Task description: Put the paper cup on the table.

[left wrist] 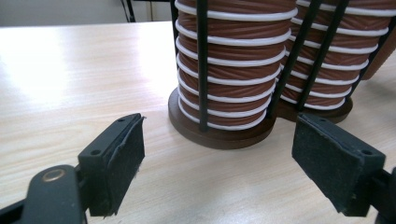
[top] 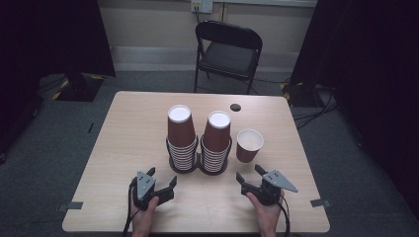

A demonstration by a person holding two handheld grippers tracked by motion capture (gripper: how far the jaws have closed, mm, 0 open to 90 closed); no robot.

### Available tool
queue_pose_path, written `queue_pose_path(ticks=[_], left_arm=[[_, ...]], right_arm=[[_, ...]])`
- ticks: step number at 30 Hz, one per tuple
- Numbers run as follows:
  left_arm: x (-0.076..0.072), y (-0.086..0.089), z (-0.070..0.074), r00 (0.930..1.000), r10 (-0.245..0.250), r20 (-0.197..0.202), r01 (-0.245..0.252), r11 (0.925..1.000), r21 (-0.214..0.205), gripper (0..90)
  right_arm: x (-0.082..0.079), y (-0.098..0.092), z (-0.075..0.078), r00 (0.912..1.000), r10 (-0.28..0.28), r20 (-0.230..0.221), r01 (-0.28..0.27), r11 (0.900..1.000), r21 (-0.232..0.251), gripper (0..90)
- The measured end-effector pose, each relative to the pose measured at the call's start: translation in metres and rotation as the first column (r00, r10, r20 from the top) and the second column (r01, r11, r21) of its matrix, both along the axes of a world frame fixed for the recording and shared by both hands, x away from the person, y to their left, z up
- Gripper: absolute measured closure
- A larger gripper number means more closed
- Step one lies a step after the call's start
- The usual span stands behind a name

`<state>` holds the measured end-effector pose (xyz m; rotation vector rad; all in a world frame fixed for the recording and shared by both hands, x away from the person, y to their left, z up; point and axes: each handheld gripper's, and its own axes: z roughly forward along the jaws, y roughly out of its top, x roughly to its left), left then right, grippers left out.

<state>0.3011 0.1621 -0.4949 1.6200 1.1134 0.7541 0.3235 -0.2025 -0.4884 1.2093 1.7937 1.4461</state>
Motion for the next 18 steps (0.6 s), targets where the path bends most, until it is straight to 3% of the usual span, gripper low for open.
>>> queue_pose_path(ticks=[7, 12, 18], left_arm=[[-0.001, 0.004, 0.0, 0.9999, 0.0, 0.015, 0.0, 0.999, -0.044, 16.5], [-0.003, 0.005, -0.001, 0.9995, 0.017, 0.026, -0.015, 0.9986, -0.051, 16.4], [-0.003, 0.006, -0.001, 0.9993, 0.018, 0.031, -0.016, 0.998, -0.061, 16.3]], right_arm=[[-0.016, 0.02, 0.0, 0.9986, 0.048, 0.023, -0.047, 0.9988, -0.015, 20.5], [-0.02, 0.025, -0.006, 0.9976, 0.057, 0.04, -0.056, 0.9982, -0.024, 20.5], [-0.018, 0.024, -0.006, 0.9985, 0.052, 0.015, -0.052, 0.9984, -0.022, 16.6]])
